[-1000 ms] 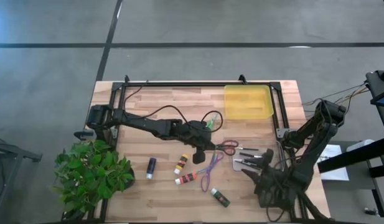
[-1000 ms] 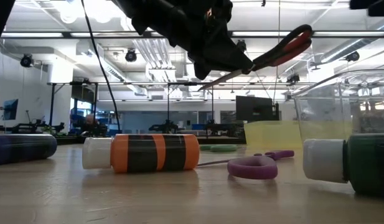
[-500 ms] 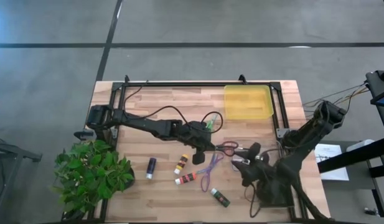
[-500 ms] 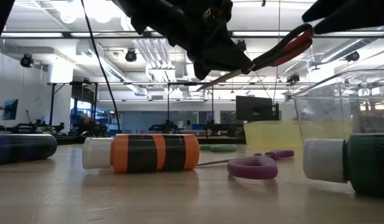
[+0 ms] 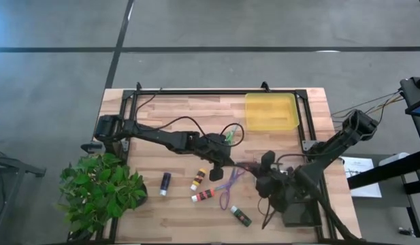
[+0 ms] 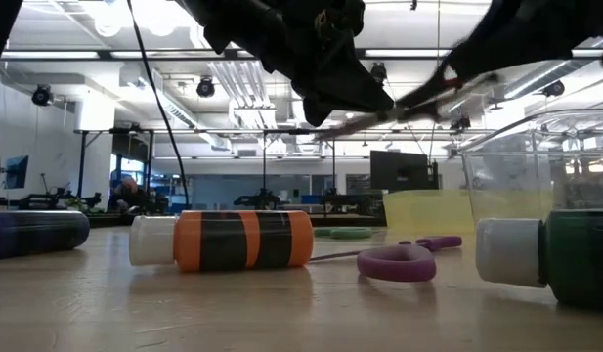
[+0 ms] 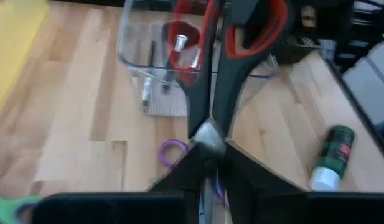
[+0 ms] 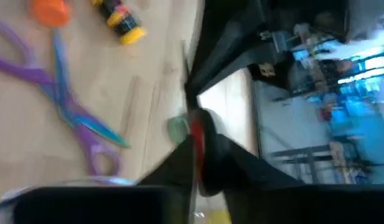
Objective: Pick & Place Paint Supplies
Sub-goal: Put the black scissors into the yellow bin
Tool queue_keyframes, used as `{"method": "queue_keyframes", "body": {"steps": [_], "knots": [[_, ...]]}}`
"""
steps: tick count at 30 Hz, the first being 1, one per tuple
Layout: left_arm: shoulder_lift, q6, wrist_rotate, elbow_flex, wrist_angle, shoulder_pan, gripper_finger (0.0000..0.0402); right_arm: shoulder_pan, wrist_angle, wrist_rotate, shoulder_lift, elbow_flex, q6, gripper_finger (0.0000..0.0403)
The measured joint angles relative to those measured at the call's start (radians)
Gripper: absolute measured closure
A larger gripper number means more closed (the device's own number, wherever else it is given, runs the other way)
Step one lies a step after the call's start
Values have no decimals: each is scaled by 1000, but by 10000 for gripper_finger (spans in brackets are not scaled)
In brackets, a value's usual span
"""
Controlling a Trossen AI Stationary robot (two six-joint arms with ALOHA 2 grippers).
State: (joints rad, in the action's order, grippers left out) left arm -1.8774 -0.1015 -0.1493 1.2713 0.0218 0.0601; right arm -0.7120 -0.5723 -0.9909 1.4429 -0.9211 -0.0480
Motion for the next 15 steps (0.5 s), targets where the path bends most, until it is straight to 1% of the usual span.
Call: {"method": "queue_keyframes", "body": {"steps": [1, 3, 5, 8, 9, 11, 13, 15], "knots": [[0, -1, -2, 0, -3, 0, 387, 5, 11, 16, 0, -1, 18, 369], [1, 0, -7, 0, -3, 0, 394, 14, 33, 25, 1, -1, 28, 378], [2, 8, -12, 0, -3, 0, 390, 20, 47, 26, 0, -1, 45, 378], [6, 58, 0, 0, 10, 0, 373, 23, 50, 28, 0, -8, 52, 378], [12, 79, 24, 0, 27, 0, 365, 25, 49, 27, 0, -14, 52, 378], [36, 124, 116, 1, 83, 2, 347, 27, 34, 11, -2, -28, 52, 378], [66, 160, 237, 2, 160, 4, 328, 31, -20, -29, -4, -55, 37, 378], [100, 172, 358, 1, 241, 6, 312, 42, -98, -62, -10, -89, -12, 378]]}}
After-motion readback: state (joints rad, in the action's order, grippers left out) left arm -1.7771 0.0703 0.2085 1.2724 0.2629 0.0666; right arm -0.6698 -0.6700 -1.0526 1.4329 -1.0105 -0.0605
